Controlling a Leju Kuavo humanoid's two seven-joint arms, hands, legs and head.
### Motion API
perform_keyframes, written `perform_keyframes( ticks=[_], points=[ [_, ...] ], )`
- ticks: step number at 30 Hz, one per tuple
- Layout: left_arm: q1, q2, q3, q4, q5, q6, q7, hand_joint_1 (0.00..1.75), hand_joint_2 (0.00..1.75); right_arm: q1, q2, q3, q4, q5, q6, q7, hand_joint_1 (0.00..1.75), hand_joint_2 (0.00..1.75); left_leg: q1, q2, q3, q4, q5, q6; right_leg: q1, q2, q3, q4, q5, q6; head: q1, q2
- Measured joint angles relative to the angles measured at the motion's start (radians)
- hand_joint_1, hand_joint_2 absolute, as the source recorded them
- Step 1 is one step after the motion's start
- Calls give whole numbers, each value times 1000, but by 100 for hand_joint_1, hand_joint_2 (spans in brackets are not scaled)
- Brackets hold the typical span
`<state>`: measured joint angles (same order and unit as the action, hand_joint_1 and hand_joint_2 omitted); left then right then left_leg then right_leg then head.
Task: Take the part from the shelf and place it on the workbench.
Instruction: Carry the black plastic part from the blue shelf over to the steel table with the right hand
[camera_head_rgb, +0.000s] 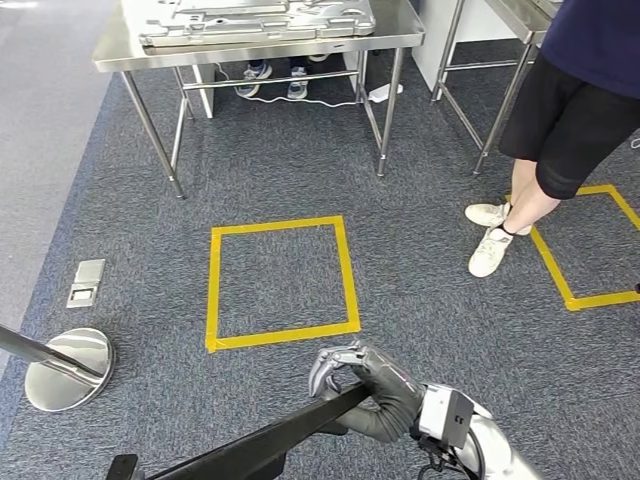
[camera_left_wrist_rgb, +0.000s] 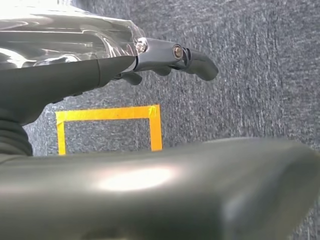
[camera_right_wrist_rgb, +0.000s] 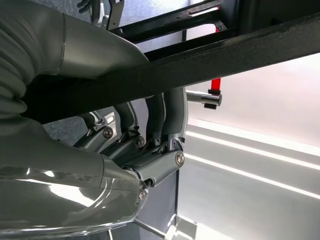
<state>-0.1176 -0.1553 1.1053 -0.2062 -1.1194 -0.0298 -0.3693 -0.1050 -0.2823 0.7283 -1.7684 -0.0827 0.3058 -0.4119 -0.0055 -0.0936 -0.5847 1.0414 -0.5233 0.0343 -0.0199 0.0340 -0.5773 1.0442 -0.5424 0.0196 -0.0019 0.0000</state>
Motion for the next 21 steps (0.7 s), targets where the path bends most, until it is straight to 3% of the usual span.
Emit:
perform_keyframes(
  ticks=[21],
  points=[
    [-2, 0, 1, 0, 12, -45, -1, 0, 175, 15, 0, -15, -10, 12, 8, 0, 175, 175, -3, 1, 1, 0, -2, -2, -2, 0, 6, -7, 0, 0, 0, 0]
  ],
)
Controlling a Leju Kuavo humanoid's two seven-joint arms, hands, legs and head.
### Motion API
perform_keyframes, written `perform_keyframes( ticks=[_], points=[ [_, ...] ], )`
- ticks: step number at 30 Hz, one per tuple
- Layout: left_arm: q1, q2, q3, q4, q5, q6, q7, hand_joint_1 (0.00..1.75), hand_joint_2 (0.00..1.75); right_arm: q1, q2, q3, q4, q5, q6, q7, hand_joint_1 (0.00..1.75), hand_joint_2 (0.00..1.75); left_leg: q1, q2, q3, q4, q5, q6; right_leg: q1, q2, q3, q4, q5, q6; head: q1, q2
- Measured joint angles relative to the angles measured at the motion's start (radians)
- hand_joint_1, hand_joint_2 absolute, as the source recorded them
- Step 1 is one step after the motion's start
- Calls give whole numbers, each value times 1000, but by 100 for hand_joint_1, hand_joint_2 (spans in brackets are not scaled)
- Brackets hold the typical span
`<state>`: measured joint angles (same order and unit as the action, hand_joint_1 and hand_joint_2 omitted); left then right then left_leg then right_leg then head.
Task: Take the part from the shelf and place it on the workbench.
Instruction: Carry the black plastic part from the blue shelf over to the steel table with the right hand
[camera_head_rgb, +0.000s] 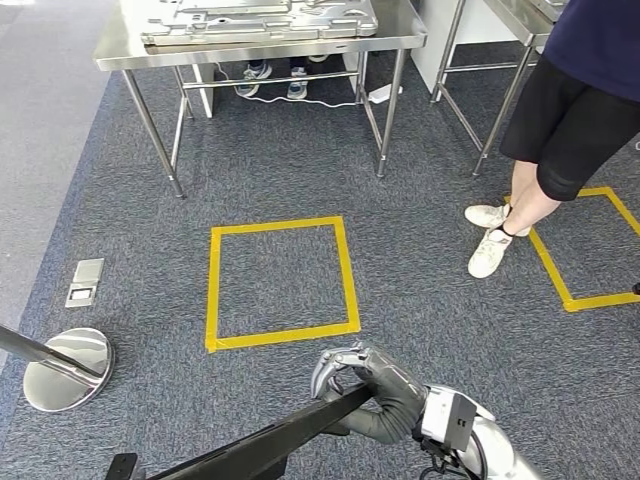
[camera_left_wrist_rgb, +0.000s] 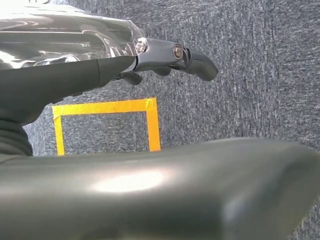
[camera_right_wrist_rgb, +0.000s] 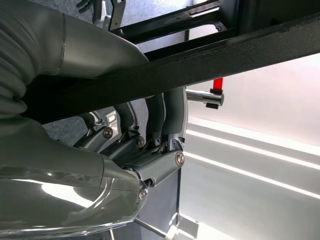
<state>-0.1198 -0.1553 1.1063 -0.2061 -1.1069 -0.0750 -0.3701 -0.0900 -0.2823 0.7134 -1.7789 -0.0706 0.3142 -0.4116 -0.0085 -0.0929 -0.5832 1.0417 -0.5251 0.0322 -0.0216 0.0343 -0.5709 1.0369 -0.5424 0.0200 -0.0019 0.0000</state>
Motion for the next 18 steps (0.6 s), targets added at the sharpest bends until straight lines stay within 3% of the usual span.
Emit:
perform_keyframes(
  ticks=[18],
  points=[
    [1, 0, 0, 0, 0, 0, 12, 0, 175, 7, 0, 0, -4, 3, 0, 1, 175, 175, 0, 0, 0, 0, 0, 0, 0, 0, 0, 0, 0, 0, 0, 0]
  ],
)
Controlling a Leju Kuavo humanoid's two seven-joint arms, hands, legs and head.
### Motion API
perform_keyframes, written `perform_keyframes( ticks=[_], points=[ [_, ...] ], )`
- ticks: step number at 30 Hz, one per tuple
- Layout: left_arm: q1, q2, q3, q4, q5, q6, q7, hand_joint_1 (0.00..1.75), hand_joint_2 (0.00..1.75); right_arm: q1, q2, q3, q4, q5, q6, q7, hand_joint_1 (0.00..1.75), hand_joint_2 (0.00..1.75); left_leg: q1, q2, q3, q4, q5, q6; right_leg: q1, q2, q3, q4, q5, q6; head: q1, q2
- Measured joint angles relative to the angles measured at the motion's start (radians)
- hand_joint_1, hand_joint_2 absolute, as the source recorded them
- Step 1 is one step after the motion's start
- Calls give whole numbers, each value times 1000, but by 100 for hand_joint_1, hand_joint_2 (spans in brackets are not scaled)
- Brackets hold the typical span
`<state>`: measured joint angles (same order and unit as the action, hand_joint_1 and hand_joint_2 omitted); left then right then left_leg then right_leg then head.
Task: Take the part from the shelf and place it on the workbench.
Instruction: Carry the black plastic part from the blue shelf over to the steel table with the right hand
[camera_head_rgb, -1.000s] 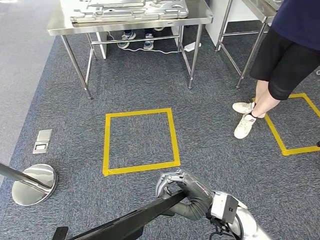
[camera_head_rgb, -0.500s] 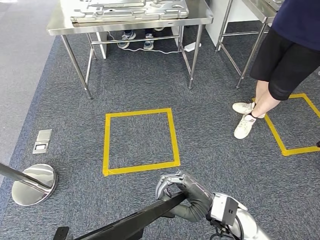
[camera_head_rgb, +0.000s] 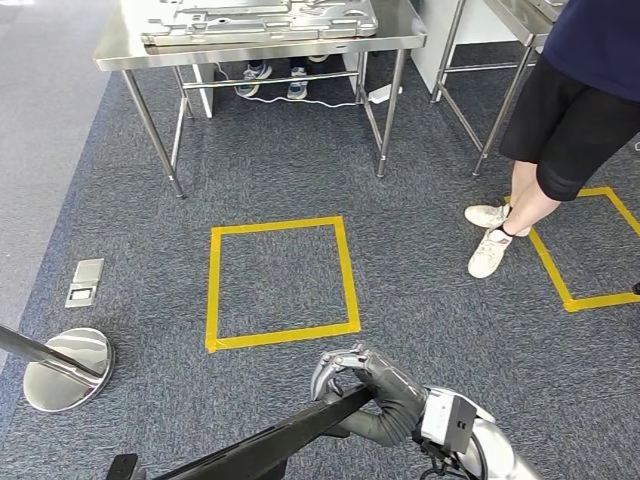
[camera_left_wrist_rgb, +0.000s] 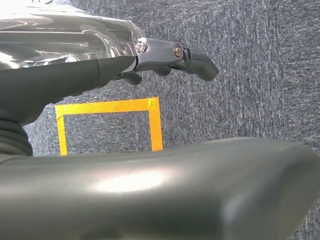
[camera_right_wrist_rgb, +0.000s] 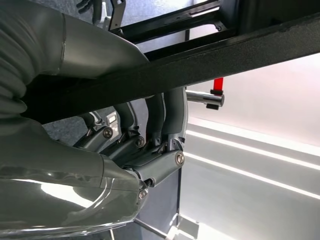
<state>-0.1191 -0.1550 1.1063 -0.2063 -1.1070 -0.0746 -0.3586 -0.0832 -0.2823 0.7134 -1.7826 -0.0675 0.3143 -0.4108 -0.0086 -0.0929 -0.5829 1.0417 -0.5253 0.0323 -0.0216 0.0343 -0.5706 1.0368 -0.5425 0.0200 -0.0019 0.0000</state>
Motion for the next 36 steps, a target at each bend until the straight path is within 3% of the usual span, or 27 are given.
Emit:
perform_keyframes(
  ticks=[6, 9, 11, 13, 15, 16, 17, 20, 22, 24, 26, 27, 29, 31, 32, 33, 34, 36],
  points=[
    [0, 0, 0, 0, 0, 0, 3, 0, 175, 4, 0, 0, 0, 0, 0, 0, 175, 175, 0, 0, 0, 1, 0, 0, -1, 0, 0, -1, 0, 0, 0, 0],
    [0, 4, 0, 0, 0, 0, 4, 0, 175, 7, 0, -1, -5, 0, -1, 0, 175, 175, -5, 1, 7, -7, 2, 16, -6, 2, 7, -15, 6, 15, 0, 0],
    [0, 4, 0, 0, 0, 0, 4, 0, 175, 9, 0, -1, -11, 0, -1, 0, 175, 175, -1, 10, 29, -41, 17, 29, -3, -3, 10, -7, -3, 19, 0, 0],
    [0, 4, 0, 0, 0, 0, 4, 0, 175, 10, 0, -2, -14, 0, -2, -1, 175, 175, 5, 19, 49, -67, 26, 35, 0, -13, -25, 73, -47, 18, 1, 0],
    [2, 4, 0, 0, -1, 0, 5, 0, 175, 14, 0, -2, -14, 0, -2, -2, 175, 175, 7, 23, 53, -68, 22, 34, -2, -19, -91, 190, -93, 22, 1, 0],
    [3, 4, 0, 0, -1, 0, 5, 0, 175, 18, 0, -3, -14, 0, -2, -2, 175, 175, 8, 25, 54, -66, 17, 31, -4, -20, -111, 221, -95, 26, 1, 0],
    [4, 5, 0, 0, -1, 0, 5, 0, 175, 21, 0, -3, -14, 0, -2, -2, 175, 175, 9, 25, 56, -62, 12, 27, -6, -21, -115, 217, -78, 32, 1, 0],
    [4, 6, 0, 0, -2, 1, 6, 0, 175, 24, 0, -4, -13, 0, -3, -2, 175, 175, 17, 23, 60, -35, -17, 4, -12, -16, -47, 61, 15, 48, 2, 0],
    [5, 9, 0, 0, -2, 2, 6, 0, 175, 27, 0, -4, -13, 0, -2, -2, 175, 175, 15, 20, 54, -14, -34, -11, -12, -9, -25, 14, 25, 37, 2, 0],
    [5, 10, 0, 0, -2, 2, 6, 0, 175, 30, 0, -6, -14, 0, -2, -3, 175, 175, 14, 17, 52, -10, -40, -16, -12, -9, -28, 21, 17, 18, 1, 0],
    [4, 10, 0, 0, -2, 2, 6, 0, 175, 30, 0, -7, -14, 0, -2, -5, 175, 175, 15, 35, 48, 8, -52, -23, -14, -17, -23, 20, 12, 6, 1, 0],
    [2, 10, 0, 0, -2, 3, 6, 0, 175, 30, 0, -7, -15, 0, -2, -6, 175, 175, 15, 50, 32, 41, -69, -27, -16, -23, -20, 19, 10, 0, 1, 0],
    [-1, 10, -1, 0, -2, 3, 6, 0, 175, 31, 0, -8, -15, -1, -2, -8, 175, 175, 17, 78, -34, 161, -120, -36, -15, -35, -14, 19, 3, -8, 1, 0],
    [0, 10, -1, 0, -2, 3, 7, 0, 175, 31, 0, -8, -15, -1, -2, -10, 175, 175, 18, 83, -104, 269, -143, -38, -15, -44, -9, 19, -3, -10, 1, 0],
    [1, 10, 0, 0, -2, 3, 7, 0, 175, 31, 0, -8, -15, -1, -2, -11, 175, 175, 18, 84, -117, 276, -127, -37, -14, -47, -5, 19, -7, -10, 1, 0],
    [3, 10, 0, 0, -2, 4, 7, 0, 175, 31, 0, -8, -15, -1, -2, -11, 175, 175, 17, 84, -110, 243, -91, -33, -14, -49, 2, 19, -12, -9, 1, 0],
    [3, 10, 0, 0, -2, 4, 7, 0, 175, 31, 1, -8, -15, -1, -2, -12, 175, 175, 16, 85, -88, 180, -44, -26, -14, -51, 9, 19, -16, -7, 1, 0],
    [3, 12, -1, 0, -2, 5, 7, 0, 175, 30, 1, -8, -16, -1, -1, -12, 175, 175, 9, 89, -43, 70, 15, -11, -13, -53, 20, 17, -24, -3, 1, 0]
  ],
)
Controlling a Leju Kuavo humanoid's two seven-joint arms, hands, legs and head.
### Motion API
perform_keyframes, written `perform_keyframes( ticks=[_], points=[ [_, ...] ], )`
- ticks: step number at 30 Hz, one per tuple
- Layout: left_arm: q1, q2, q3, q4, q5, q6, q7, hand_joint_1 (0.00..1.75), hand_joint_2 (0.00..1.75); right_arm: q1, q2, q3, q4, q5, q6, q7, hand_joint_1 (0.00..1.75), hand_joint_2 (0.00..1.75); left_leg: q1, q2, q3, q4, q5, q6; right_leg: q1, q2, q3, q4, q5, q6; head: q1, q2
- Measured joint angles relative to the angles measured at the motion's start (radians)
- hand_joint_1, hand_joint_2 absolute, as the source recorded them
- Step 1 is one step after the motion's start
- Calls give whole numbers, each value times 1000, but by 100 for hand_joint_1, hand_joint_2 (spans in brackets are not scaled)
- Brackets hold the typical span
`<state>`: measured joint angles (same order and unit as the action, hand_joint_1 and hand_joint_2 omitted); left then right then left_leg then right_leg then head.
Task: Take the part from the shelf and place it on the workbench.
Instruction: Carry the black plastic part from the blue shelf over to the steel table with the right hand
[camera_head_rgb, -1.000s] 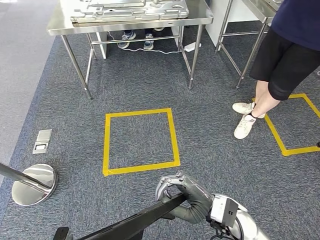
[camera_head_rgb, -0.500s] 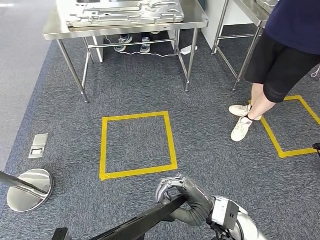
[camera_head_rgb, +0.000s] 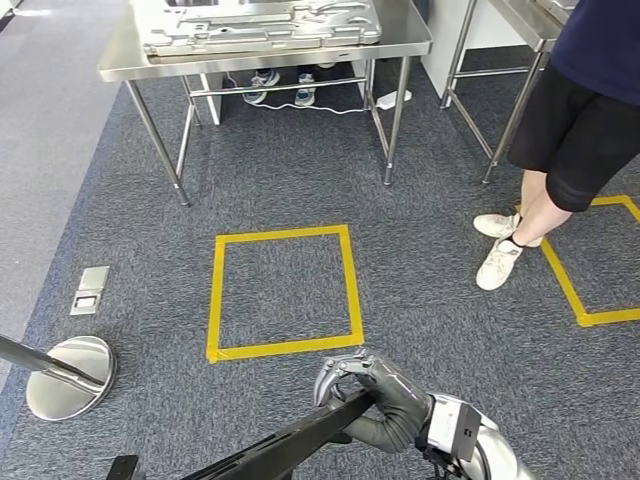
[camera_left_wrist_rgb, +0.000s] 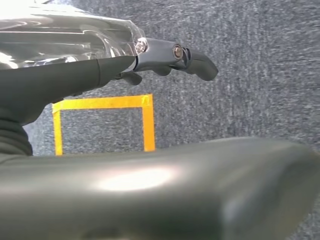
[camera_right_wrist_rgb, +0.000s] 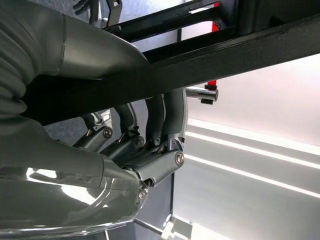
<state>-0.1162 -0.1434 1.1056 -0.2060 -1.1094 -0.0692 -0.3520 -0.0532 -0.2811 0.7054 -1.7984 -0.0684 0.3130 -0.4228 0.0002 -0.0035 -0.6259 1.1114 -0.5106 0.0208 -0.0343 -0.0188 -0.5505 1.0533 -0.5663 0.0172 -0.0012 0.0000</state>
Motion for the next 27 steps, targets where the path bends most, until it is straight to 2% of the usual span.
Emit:
perform_keyframes(
  ticks=[1, 3, 5, 6, 7, 9, 10, 11, 12, 14, 15, 16, 18, 27],
  points=[
    [0, 1, 0, 0, 0, 1, 0, 0, 175, 0, 0, 0, 0, 0, 0, 0, 175, 175, -4, 2, 11, -28, 8, 6, 0, 0, 1, -1, -2, 4, 0, 0],
    [-1, 2, 0, 0, 0, 3, 0, 0, 175, -1, 1, 0, 0, 0, 1, -1, 175, 175, -8, 3, 15, -42, -3, 16, 1, -2, 0, -5, -2, 15, -1, 0],
    [-1, 2, 0, 0, 0, 4, 0, 0, 175, -2, 1, -1, -1, 0, 1, -1, 175, 175, -4, 2, 23, -58, -7, 22, 2, -3, 3, -3, -10, 26, 0, 0],
    [-1, 2, 0, 0, 0, 4, 0, 0, 175, -3, 1, -1, -1, -1, 1, -1, 175, 175, -1, 1, 29, -65, -5, 24, 4, 0, -3, 15, -23, 28, 0, 0],
    [-1, 2, 0, 0, 0, 4, 0, 0, 175, -4, 1, -2, -2, -1, 1, -1, 175, 175, 1, 0, 34, -72, -4, 26, 5, 3, -21, 53, -46, 28, 0, 0],
    [-2, 2, 0, 0, 0, 4, 0, 0, 175, -3, 1, -2, -2, -1, 1, -2, 175, 175, -2, -1, 37, -73, -7, 31, 8, 9, -88, 174, -96, 25, 0, 0],
    [-2, 2, 0, 0, 0, 4, 0, 0, 175, -2, 1, -2, -1, -1, 1, -2, 175, 175, -4, -1, 38, -73, -8, 33, 10, 10, -119, 225, -108, 23, 0, 0],
    [-2, 2, 0, 0, 0, 4, 0, 0, 175, -1, 1, -2, -1, -1, 1, -2, 175, 175, -7, -2, 40, -73, -10, 35, 12, 11, -137, 246, -101, 22, 0, 0],
    [-2, 2, 0, 0, 0, 4, 0, 0, 175, -1, 1, -2, 0, -1, 1, -2, 175, 175, -9, -4, 43, -72, -12, 36, 14, 12, -136, 229, -75, 21, 0, 0],
    [-3, 2, 0, 0, 0, 4, 0, 0, 175, -2, 1, -2, 0, -1, 1, -2, 175, 175, -12, -7, 54, -72, -19, 36, 19, 15, -89, 114, 2, 13, 0, 0],
    [-4, 2, 0, 0, 0, 4, 0, 0, 175, -2, 1, -2, 0, -1, 1, -2, 175, 175, -15, -9, 58, -71, -23, 34, 22, 16, -62, 54, 28, 9, 0, 0],
    [-5, 2, 0, 0, 0, 4, 0, 0, 175, -3, 1, -2, 0, -1, 1, -2, 175, 175, -17, -10, 60, -69, -26, 33, 24, 18, -42, 12, 42, 5, 0, 0],
    [-7, 2, 0, 0, 0, 4, 0, 0, 175, -4, 1, -2, 0, -1, 2, -2, 175, 175, -20, -11, 60, -66, -29, 33, 25, 19, -31, -14, 42, 2, -1, 0],
    [-7, 3, -1, 0, -1, 4, 0, 0, 175, -5, 1, -2, 0, -2, 3, -2, 175, 175, -20, -11, 64, -75, -29, 32, 26, 19, -31, -14, 37, -3, -1, 0]
  ],
)
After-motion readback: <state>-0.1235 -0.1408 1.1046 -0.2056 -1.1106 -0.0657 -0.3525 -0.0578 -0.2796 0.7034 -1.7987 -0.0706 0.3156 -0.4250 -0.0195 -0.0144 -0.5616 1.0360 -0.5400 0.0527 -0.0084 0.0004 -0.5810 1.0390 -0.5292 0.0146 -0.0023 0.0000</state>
